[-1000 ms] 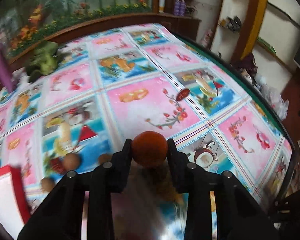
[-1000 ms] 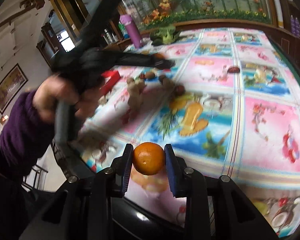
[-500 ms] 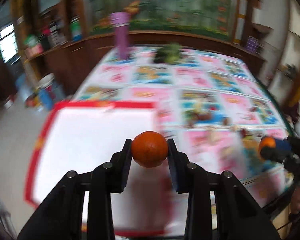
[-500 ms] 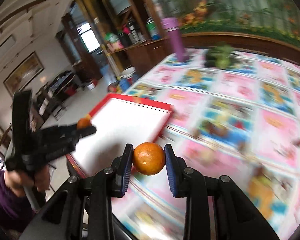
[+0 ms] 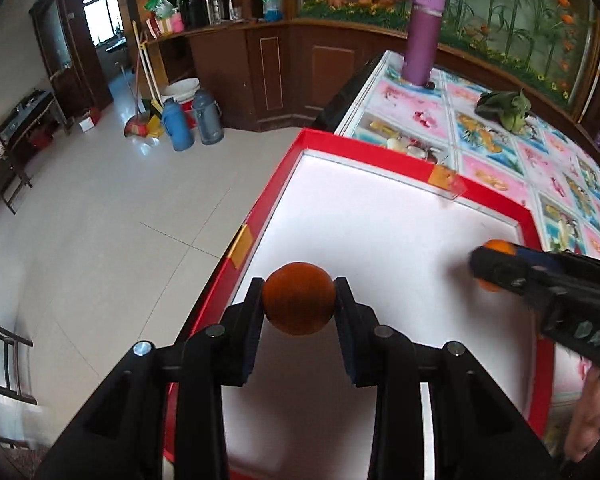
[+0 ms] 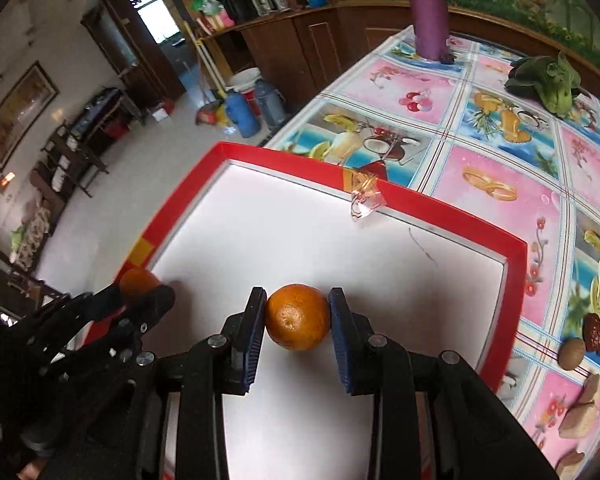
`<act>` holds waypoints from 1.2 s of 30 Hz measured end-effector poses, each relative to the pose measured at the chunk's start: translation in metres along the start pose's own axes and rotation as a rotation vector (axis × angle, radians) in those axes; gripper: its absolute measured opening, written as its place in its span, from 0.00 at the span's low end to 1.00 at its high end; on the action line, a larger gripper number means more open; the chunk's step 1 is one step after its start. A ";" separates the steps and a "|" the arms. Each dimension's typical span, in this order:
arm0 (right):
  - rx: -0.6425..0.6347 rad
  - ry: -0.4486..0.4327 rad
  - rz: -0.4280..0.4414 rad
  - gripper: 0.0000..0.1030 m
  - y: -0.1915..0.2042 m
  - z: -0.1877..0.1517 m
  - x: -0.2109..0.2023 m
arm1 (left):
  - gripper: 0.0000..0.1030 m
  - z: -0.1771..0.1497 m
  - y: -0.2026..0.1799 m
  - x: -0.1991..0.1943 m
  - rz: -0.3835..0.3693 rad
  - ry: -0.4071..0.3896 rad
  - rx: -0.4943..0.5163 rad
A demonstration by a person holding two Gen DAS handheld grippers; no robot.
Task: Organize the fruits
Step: 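Carry both oranges to the red-rimmed tray and release them inside, then grasp the round beige biscuit with the right gripper while the left grasps a beige cube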
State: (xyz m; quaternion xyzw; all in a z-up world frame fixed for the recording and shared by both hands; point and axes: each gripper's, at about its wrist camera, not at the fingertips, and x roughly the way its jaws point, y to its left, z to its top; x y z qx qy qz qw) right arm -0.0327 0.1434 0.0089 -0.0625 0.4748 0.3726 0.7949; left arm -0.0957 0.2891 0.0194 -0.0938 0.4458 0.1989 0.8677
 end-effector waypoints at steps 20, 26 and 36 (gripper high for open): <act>0.033 -0.216 0.122 0.45 -0.057 -0.044 -0.125 | 0.65 -0.009 -0.019 -0.027 0.053 -0.060 0.027; 0.061 -0.307 -0.042 0.55 -0.138 -0.108 -0.209 | 0.71 -0.041 -0.045 -0.079 -0.076 -0.147 0.112; 0.142 -0.244 -0.203 0.55 -0.203 -0.214 -0.239 | 0.71 -0.077 -0.106 -0.113 -0.238 -0.137 0.235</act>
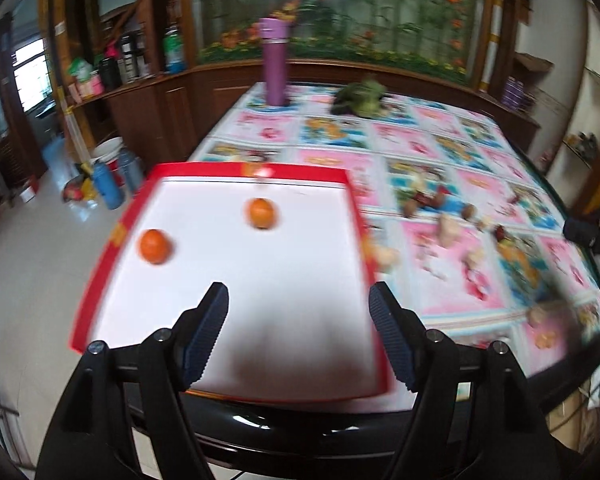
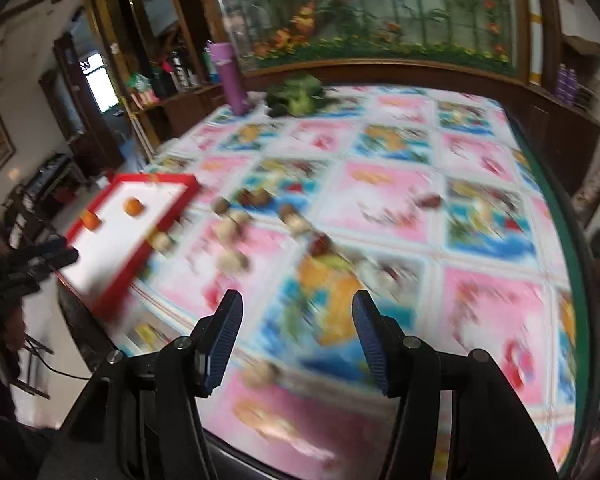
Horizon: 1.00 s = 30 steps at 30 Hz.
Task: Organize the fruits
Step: 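Grasp the round beige biscuit with the right gripper while the left grasps a beige cube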
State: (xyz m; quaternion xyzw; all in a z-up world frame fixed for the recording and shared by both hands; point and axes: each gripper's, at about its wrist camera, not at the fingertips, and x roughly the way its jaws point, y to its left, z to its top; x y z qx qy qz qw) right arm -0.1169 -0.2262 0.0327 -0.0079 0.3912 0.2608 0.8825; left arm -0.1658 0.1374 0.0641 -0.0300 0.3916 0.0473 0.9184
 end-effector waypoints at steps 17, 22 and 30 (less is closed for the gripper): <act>-0.088 0.075 0.050 0.31 0.039 -0.046 0.039 | 0.71 -0.008 -0.099 0.031 -0.138 0.097 0.162; -0.085 0.082 0.048 0.26 0.034 -0.051 0.041 | 0.71 0.008 -0.118 0.054 -0.170 0.123 0.169; -0.072 0.079 0.067 0.26 0.032 -0.053 0.041 | 0.69 0.023 -0.158 0.112 -0.213 0.205 0.213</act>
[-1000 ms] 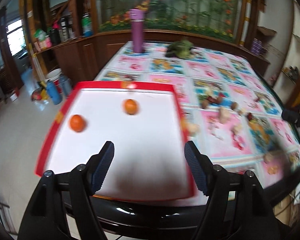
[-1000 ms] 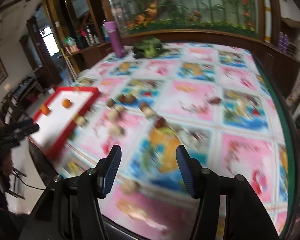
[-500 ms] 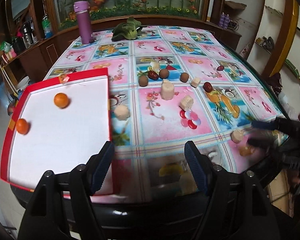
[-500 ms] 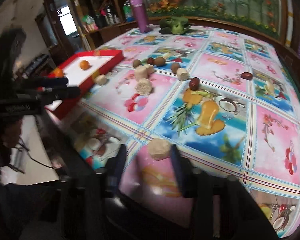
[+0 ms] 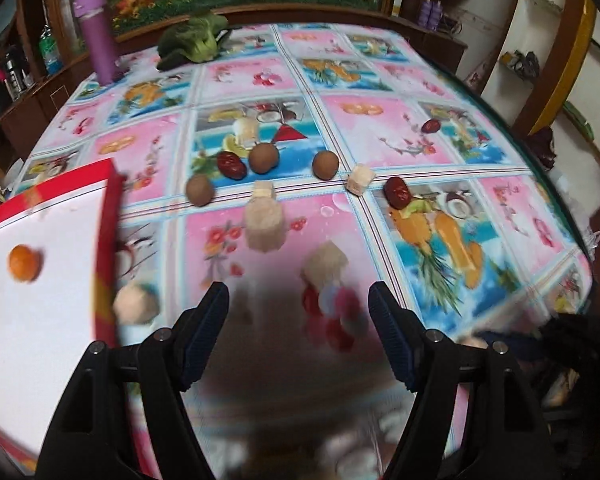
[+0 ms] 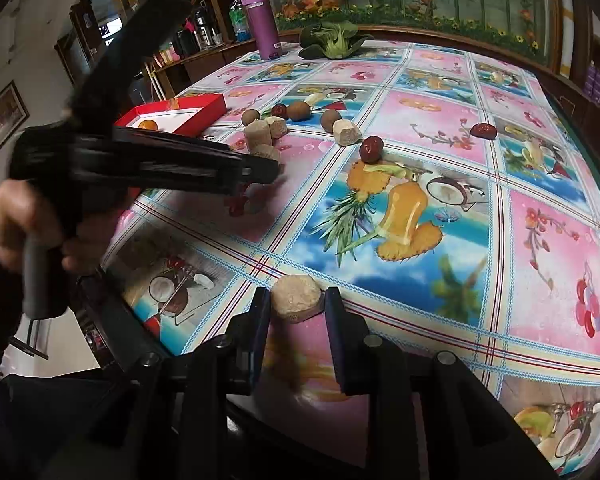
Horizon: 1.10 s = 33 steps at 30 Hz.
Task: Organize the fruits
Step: 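Grasp the round beige biscuit with the right gripper while the left grasps a beige cube, then carry the biscuit and cube to the tray and release them beside the oranges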
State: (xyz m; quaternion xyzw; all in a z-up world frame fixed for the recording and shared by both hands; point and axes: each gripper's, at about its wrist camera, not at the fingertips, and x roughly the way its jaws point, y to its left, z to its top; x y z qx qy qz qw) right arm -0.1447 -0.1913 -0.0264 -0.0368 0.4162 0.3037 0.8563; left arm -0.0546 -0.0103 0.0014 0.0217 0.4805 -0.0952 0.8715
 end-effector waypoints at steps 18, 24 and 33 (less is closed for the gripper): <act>-0.006 -0.006 -0.014 0.25 0.002 0.005 -0.004 | 0.20 0.008 -0.006 0.018 -0.090 0.006 0.015; 0.066 -0.043 -0.015 0.25 -0.005 0.016 -0.010 | 0.20 0.001 0.004 -0.008 -0.095 -0.049 -0.021; 0.076 -0.111 0.036 0.25 0.017 0.049 -0.011 | 0.20 -0.027 0.030 -0.070 -0.027 -0.158 -0.082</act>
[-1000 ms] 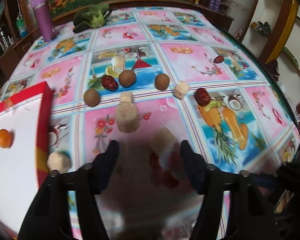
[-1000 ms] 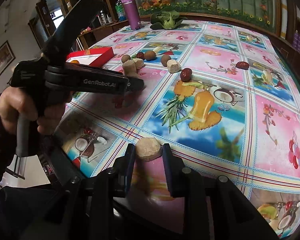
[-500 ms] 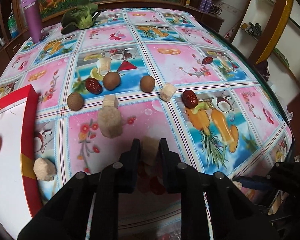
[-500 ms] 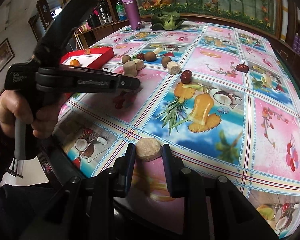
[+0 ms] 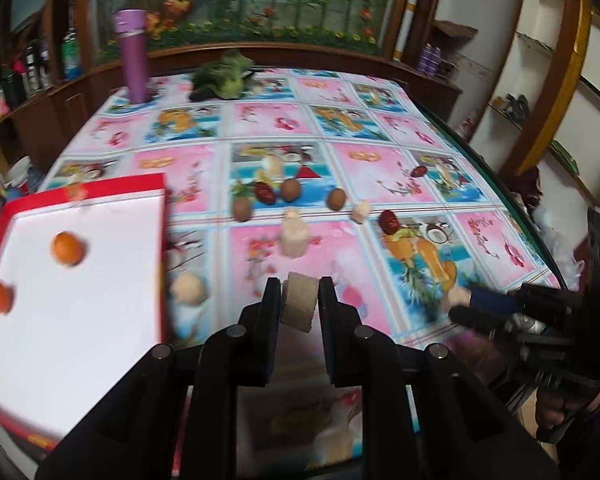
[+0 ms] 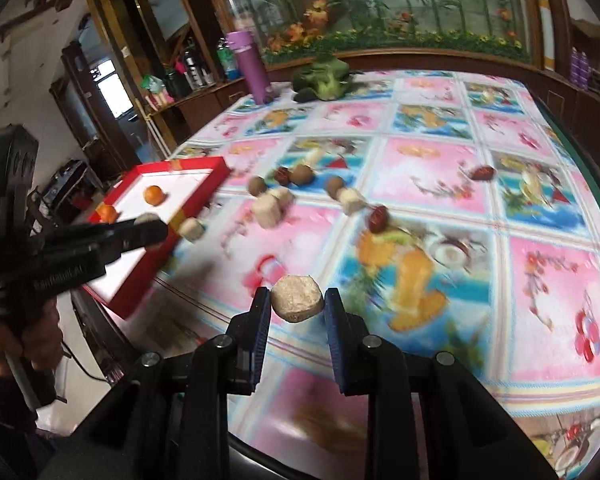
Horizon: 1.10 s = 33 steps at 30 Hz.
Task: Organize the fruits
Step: 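Carry the biscuit and cube to the tray and release them beside the oranges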
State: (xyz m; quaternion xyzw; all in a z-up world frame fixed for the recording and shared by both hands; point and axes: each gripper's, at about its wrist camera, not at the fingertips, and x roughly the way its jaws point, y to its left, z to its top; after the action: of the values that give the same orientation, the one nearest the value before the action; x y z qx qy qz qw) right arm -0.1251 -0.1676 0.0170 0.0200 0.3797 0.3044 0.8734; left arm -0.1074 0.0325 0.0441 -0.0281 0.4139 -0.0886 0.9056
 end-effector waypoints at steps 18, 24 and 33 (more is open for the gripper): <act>-0.139 0.020 0.117 0.25 0.090 0.037 0.040 | 0.20 -0.021 0.083 -0.044 0.343 -0.119 -0.118; -0.184 0.026 0.147 0.25 0.120 0.051 0.058 | 0.20 -0.028 0.104 -0.052 0.391 -0.138 -0.146; -0.216 0.072 0.200 0.25 0.160 0.064 0.098 | 0.20 -0.037 0.141 -0.059 0.486 -0.141 -0.197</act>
State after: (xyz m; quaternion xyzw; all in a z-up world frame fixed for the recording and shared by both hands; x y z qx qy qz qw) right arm -0.1128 0.0290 0.0411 -0.0475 0.3720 0.4294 0.8215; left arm -0.1541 0.1832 0.0464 -0.0218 0.3510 0.1744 0.9197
